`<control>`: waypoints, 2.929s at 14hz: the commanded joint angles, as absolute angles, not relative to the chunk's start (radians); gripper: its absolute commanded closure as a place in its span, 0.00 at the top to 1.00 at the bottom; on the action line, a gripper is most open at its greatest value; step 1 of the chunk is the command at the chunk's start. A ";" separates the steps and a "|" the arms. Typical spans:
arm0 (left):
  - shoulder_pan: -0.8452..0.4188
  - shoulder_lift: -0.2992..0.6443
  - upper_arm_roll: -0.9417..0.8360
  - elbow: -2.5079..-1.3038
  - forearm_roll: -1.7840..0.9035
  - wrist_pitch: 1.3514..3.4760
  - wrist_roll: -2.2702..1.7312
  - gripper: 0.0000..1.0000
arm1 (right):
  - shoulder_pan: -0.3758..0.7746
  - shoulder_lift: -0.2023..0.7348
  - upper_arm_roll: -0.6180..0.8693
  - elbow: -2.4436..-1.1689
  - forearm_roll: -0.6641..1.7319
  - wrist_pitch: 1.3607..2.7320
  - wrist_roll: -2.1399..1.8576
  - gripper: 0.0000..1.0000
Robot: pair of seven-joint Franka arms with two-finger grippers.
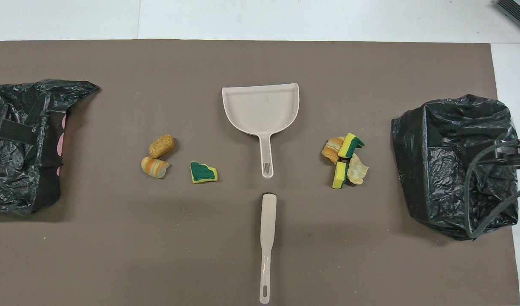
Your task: Sweep and dump trash in bin
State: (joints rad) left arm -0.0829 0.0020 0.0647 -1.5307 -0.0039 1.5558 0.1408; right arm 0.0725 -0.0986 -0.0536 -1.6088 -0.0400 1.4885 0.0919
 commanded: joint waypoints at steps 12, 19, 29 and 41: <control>-0.089 -0.026 0.060 -1.563 0.005 1.532 0.153 1.00 | 0.054 -0.114 -0.067 -1.617 -0.032 1.496 0.067 1.00; -0.144 -0.040 0.046 -1.588 -0.002 1.532 0.141 1.00 | 0.054 -0.117 -0.074 -1.614 -0.032 1.482 0.069 1.00; -0.480 -0.090 0.044 -1.698 -0.044 1.590 -0.168 1.00 | 0.054 -0.121 -0.074 -1.618 -0.032 1.480 0.067 1.00; -0.839 -0.121 0.040 -1.923 -0.046 1.808 -0.573 1.00 | 0.052 -0.124 -0.074 -1.623 -0.032 1.468 0.066 1.00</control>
